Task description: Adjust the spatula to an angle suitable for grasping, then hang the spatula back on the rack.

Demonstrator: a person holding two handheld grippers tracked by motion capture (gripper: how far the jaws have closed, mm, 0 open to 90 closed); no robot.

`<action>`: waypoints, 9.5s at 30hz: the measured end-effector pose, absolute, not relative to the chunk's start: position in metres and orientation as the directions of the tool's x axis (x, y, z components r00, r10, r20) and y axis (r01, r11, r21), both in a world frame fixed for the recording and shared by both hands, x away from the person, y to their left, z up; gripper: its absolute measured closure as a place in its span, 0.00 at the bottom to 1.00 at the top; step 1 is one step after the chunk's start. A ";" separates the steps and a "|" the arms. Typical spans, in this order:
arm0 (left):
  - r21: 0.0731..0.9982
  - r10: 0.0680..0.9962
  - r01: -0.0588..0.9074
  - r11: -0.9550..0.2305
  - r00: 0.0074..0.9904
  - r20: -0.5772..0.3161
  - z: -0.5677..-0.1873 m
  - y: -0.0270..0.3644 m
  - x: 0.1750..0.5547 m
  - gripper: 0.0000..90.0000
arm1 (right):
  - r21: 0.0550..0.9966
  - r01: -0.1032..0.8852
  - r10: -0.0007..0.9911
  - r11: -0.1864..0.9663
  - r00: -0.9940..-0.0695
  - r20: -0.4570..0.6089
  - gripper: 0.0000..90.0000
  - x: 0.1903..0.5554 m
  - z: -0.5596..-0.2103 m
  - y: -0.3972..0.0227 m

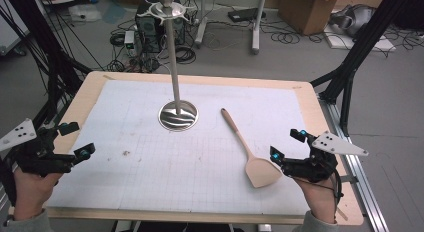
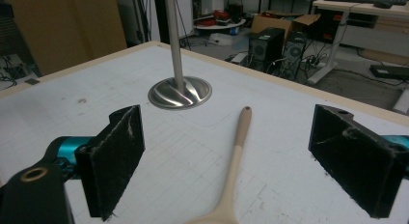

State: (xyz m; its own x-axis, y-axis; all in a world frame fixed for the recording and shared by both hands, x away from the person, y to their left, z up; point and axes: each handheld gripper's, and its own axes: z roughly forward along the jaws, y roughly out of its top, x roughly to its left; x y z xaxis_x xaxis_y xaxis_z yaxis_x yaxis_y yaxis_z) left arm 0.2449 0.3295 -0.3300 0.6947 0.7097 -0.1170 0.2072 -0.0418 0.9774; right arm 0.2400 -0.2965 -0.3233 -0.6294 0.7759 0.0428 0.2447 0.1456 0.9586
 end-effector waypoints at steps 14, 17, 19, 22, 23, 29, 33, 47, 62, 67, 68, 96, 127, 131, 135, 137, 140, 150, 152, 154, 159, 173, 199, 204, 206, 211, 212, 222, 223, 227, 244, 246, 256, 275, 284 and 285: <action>0.973 0.710 0.223 -0.064 0.695 -0.112 -0.334 0.323 0.246 0.03 | 0.955 0.251 0.786 0.159 -0.618 0.032 0.13 0.242 -0.325 -0.291; 0.972 0.710 0.227 -0.066 0.695 -0.114 -0.335 0.322 0.246 0.03 | 0.951 0.258 0.794 0.173 -0.608 0.021 0.13 0.246 -0.328 -0.288; 0.971 0.710 0.228 -0.066 0.695 -0.115 -0.335 0.322 0.246 0.03 | 0.947 0.267 0.794 0.177 -0.608 0.023 0.13 0.248 -0.329 -0.287; 0.970 0.711 0.234 -0.067 0.693 -0.118 -0.336 0.322 0.247 0.03 | 0.948 0.265 0.792 0.178 -0.610 0.021 0.13 0.250 -0.331 -0.286; 0.969 0.711 0.236 -0.067 0.693 -0.120 -0.337 0.322 0.247 0.03 | 0.947 0.267 0.792 0.180 -0.610 0.021 0.13 0.250 -0.331 -0.285; 0.967 0.712 0.246 -0.072 0.691 -0.123 -0.339 0.321 0.249 0.03 | 0.943 0.271 0.790 0.192 -0.613 0.015 0.13 0.256 -0.333 -0.274; 0.965 0.718 0.251 -0.071 0.684 -0.125 -0.339 0.323 0.247 0.03 | 0.935 0.288 0.788 0.208 -0.616 0.014 0.13 0.262 -0.337 -0.267; 0.962 0.724 0.262 -0.070 0.677 -0.132 -0.341 0.325 0.246 0.03 | 0.931 0.308 0.810 0.196 -0.586 0.023 0.13 0.270 -0.342 -0.266; 0.964 0.716 0.258 -0.065 0.685 -0.135 -0.341 0.323 0.244 0.03 | 0.918 0.320 0.813 0.234 -0.582 -0.004 0.13 0.279 -0.348 -0.253; 0.960 0.727 0.272 -0.068 0.673 -0.139 -0.344 0.326 0.244 0.03 | 0.913 0.330 0.810 0.241 -0.587 -0.001 0.13 0.284 -0.351 -0.251; 0.958 0.731 0.276 -0.072 0.669 -0.138 -0.345 0.327 0.243 0.03 | 0.911 0.334 0.811 0.241 -0.585 -0.001 0.13 0.285 -0.351 -0.250; 0.954 0.765 0.292 -0.063 0.628 -0.142 -0.350 0.341 0.226 0.03 | 0.873 0.377 0.825 0.308 -0.564 -0.048 0.13 0.313 -0.366 -0.232; 0.948 0.788 0.314 -0.056 0.597 -0.151 -0.356 0.350 0.223 0.03 | 0.795 0.501 0.825 0.343 -0.566 0.000 0.28 0.340 -0.392 -0.225; 0.948 0.787 0.314 -0.058 0.598 -0.150 -0.356 0.349 0.223 0.03 | 0.800 0.496 0.833 0.337 -0.554 -0.008 0.29 0.341 -0.395 -0.224; 0.946 0.790 0.321 -0.054 0.593 -0.155 -0.357 0.350 0.224 0.03 | 0.791 0.507 0.837 0.342 -0.547 -0.011 0.32 0.342 -0.398 -0.221; 0.945 0.790 0.321 -0.058 0.593 -0.153 -0.358 0.350 0.225 0.03 | 0.783 0.513 0.835 0.352 -0.550 -0.015 0.35 0.344 -0.401 -0.220; 0.945 0.791 0.321 -0.058 0.593 -0.153 -0.358 0.350 0.225 0.03 | 0.772 0.517 0.831 0.370 -0.555 -0.027 0.37 0.345 -0.404 -0.218; 0.945 0.791 0.322 -0.062 0.593 -0.151 -0.358 0.350 0.225 0.03 | 0.732 0.558 0.837 0.391 -0.546 -0.031 0.42 0.351 -0.412 -0.215; 0.944 0.791 0.325 -0.060 0.592 -0.153 -0.358 0.350 0.225 0.03 | 0.726 0.568 0.839 0.387 -0.544 -0.023 0.44 0.352 -0.413 -0.215; 0.943 0.792 0.327 -0.059 0.590 -0.155 -0.359 0.350 0.225 0.03 | 0.720 0.574 0.838 0.390 -0.545 -0.019 0.44 0.353 -0.414 -0.215; 0.943 0.793 0.327 -0.061 0.590 -0.153 -0.359 0.350 0.225 0.03 | 0.689 0.603 0.843 0.401 -0.538 -0.019 0.46 0.355 -0.418 -0.214; 0.943 0.792 0.328 -0.064 0.591 -0.151 -0.360 0.350 0.226 0.03 | 0.649 0.625 0.837 0.434 -0.547 -0.033 0.51 0.359 -0.425 -0.210; 0.940 0.793 0.336 -0.065 0.589 -0.156 -0.362 0.350 0.227 0.03 | 0.618 0.661 0.842 0.426 -0.539 -0.004 0.63 0.364 -0.433 -0.210; 0.939 0.794 0.338 -0.066 0.587 -0.156 -0.363 0.350 0.227 0.03 | 0.618 0.658 0.835 0.430 -0.551 0.005 0.71 0.364 -0.432 -0.209; 0.939 0.794 0.339 -0.063 0.586 -0.158 -0.363 0.350 0.227 0.03 | 0.618 0.659 0.832 0.428 -0.554 0.015 0.74 0.363 -0.432 -0.209; 0.938 0.795 0.340 -0.062 0.585 -0.160 -0.364 0.351 0.227 0.03 | 0.619 0.662 0.833 0.423 -0.552 0.021 0.79 0.363 -0.432 -0.209; 0.938 0.795 0.341 -0.063 0.585 -0.159 -0.364 0.351 0.227 0.03 | 0.617 0.664 0.834 0.423 -0.551 0.022 0.81 0.363 -0.432 -0.209; 0.938 0.795 0.342 -0.063 0.585 -0.160 -0.364 0.352 0.227 0.03 | 0.616 0.675 0.839 0.406 -0.542 0.041 0.85 0.362 -0.432 -0.208; 0.938 0.795 0.342 -0.064 0.585 -0.159 -0.364 0.352 0.227 0.03 | 0.612 0.679 0.840 0.407 -0.541 0.041 0.86 0.362 -0.431 -0.208; 0.938 0.795 0.342 -0.061 0.584 -0.162 -0.364 0.351 0.227 0.03 | 0.612 0.672 0.836 0.417 -0.548 0.032 0.87 0.362 -0.431 -0.207; 0.938 0.794 0.341 -0.060 0.585 -0.162 -0.363 0.352 0.227 0.03 | 0.626 0.658 0.831 0.419 -0.556 0.027 0.87 0.358 -0.425 -0.209; 0.938 0.795 0.340 -0.060 0.585 -0.161 -0.363 0.352 0.227 0.03 | 0.630 0.655 0.830 0.417 -0.557 0.030 0.87 0.357 -0.424 -0.210; 0.938 0.793 0.341 -0.058 0.587 -0.164 -0.364 0.351 0.227 0.03 | 0.672 0.623 0.823 0.400 -0.567 0.036 0.87 0.352 -0.413 -0.214; 0.939 0.796 0.341 -0.050 0.581 -0.169 -0.363 0.353 0.225 0.03 | 0.735 0.558 0.800 0.385 -0.598 0.035 0.87 0.340 -0.388 -0.214; 0.936 0.796 0.348 -0.050 0.580 -0.174 -0.365 0.353 0.226 0.03 | 0.769 0.517 0.787 0.377 -0.616 0.029 0.87 0.335 -0.374 -0.215; 0.936 0.797 0.348 -0.051 0.580 -0.172 -0.365 0.353 0.226 0.03 | 0.769 0.516 0.786 0.378 -0.618 0.028 0.87 0.335 -0.373 -0.215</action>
State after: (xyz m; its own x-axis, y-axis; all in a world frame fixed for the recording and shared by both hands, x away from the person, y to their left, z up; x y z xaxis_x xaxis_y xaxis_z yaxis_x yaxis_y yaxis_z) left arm 0.2258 0.3530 -0.3650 0.5797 0.7966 -0.1716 0.3478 -0.0515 0.9361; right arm 0.3353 -0.2150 -0.3730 -0.6179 0.7857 0.0282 0.5160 0.3782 0.7686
